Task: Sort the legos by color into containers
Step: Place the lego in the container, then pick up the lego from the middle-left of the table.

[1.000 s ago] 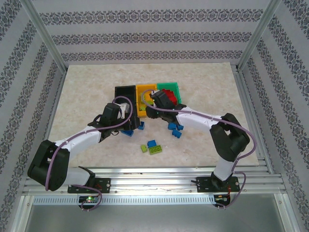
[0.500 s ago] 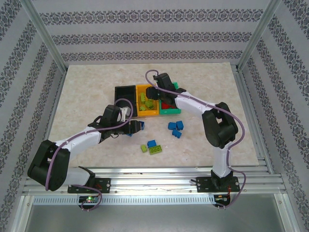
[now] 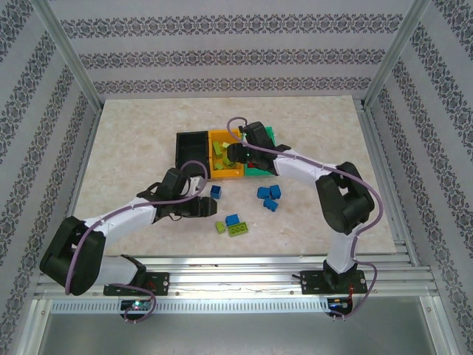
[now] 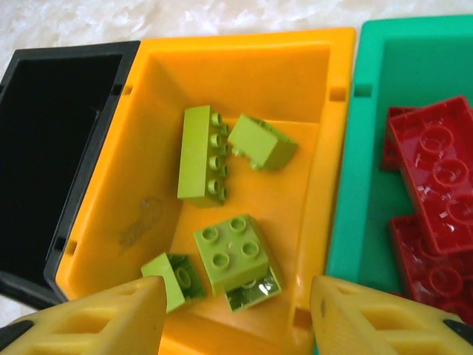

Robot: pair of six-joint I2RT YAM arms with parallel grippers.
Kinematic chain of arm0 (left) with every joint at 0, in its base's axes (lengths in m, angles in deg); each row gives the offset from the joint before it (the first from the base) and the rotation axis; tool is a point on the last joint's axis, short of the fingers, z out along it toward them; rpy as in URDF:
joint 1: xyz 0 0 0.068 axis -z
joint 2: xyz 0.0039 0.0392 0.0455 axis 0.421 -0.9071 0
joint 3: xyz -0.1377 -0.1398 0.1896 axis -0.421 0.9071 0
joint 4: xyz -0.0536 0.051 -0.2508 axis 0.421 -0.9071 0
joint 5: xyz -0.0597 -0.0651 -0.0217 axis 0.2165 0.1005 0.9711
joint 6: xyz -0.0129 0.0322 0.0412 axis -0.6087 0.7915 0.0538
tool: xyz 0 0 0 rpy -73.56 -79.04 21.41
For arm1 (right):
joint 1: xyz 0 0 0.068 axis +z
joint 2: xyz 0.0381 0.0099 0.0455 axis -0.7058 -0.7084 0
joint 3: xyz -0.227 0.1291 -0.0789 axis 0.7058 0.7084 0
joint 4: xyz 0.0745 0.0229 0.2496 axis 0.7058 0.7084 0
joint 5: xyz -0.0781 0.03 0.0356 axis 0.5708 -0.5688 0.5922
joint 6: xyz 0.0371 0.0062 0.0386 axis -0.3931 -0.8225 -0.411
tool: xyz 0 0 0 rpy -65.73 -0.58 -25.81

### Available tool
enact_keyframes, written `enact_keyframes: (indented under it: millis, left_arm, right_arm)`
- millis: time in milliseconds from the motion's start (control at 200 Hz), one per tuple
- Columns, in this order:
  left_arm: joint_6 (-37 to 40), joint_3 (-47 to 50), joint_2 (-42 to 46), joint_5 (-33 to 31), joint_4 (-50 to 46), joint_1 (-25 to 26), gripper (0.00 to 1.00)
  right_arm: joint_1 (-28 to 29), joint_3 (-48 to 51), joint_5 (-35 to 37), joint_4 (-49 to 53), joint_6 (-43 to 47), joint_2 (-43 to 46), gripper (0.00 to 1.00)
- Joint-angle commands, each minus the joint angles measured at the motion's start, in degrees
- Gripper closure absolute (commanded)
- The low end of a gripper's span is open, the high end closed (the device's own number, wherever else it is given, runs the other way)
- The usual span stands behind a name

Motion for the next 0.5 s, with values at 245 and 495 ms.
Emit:
enact_keyframes:
  millis: [245,495]
  left_arm:
    - [8.2,-2.9,-0.5,-0.7,-8.5,6.1,0.34]
    - [12.1,-6.0,-4.1,-3.7,-10.5,10.8,0.35]
  right_arm:
    - [0.6,7.1,0.4,-5.1,-2.7,5.0,0.45]
    - [1.1,7.5,0.7,-5.9,-3.1,5.9,0.45]
